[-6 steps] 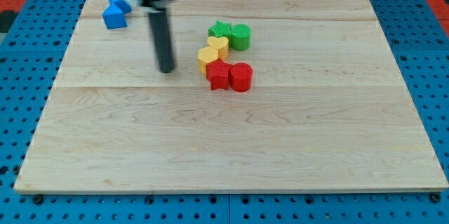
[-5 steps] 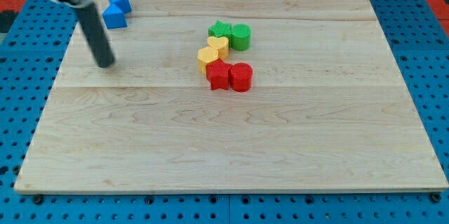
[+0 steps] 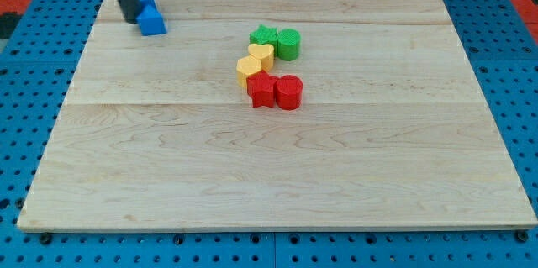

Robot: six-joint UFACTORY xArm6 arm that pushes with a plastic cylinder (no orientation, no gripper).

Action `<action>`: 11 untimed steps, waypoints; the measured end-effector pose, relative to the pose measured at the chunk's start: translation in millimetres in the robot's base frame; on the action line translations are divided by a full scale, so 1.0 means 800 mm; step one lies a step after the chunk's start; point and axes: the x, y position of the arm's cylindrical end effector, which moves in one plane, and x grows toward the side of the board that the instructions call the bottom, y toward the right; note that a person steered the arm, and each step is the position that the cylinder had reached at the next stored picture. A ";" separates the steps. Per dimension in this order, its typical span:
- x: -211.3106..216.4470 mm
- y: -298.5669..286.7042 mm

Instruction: Move blue triangle to red circle

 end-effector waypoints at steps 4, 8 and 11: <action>0.033 0.124; -0.042 0.173; -0.078 0.212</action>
